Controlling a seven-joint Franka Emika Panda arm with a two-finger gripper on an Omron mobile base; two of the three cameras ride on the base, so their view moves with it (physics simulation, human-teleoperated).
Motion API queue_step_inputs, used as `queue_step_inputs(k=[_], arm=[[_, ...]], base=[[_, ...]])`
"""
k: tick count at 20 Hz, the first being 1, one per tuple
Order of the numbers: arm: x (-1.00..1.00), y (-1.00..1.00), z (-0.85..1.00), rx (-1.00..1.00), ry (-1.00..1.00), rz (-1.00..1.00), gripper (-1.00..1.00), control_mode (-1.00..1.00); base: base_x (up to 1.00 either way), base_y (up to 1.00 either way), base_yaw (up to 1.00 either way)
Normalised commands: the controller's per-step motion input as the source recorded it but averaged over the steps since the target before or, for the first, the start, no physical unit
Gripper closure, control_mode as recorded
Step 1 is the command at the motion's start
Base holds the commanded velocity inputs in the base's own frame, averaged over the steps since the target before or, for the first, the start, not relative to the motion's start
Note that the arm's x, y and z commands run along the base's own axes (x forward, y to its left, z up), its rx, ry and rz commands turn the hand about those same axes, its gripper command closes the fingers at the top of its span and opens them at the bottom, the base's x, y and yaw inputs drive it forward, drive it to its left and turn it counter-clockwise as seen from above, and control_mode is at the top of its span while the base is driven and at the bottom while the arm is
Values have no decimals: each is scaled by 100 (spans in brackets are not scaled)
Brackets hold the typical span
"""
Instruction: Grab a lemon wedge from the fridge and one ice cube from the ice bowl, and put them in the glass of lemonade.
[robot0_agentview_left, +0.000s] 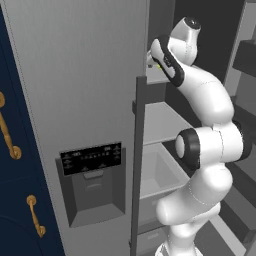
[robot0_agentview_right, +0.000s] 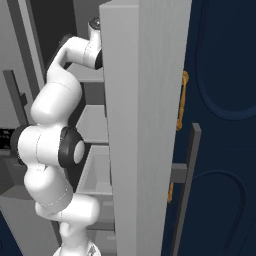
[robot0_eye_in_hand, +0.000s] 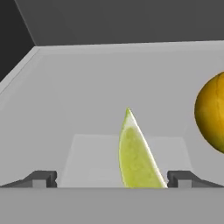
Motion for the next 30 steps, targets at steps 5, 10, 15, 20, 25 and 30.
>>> queue_step_inputs(k=[5, 10, 15, 20, 25, 30], arm=[[14, 1, -28, 0, -1, 0, -100, -100], [0, 0, 0, 0, 0, 0, 100, -100], [0, 0, 0, 0, 0, 0, 100, -100], [0, 0, 0, 0, 0, 0, 100, -100], [-31, 0, 0, 0, -8, 0, 100, -100], [-100, 0, 0, 1, -25, 0, 100, -100]], base=[[0, 0, 0], [0, 0, 0], [0, 0, 0], [0, 0, 0], [0, 0, 0], [0, 0, 0]])
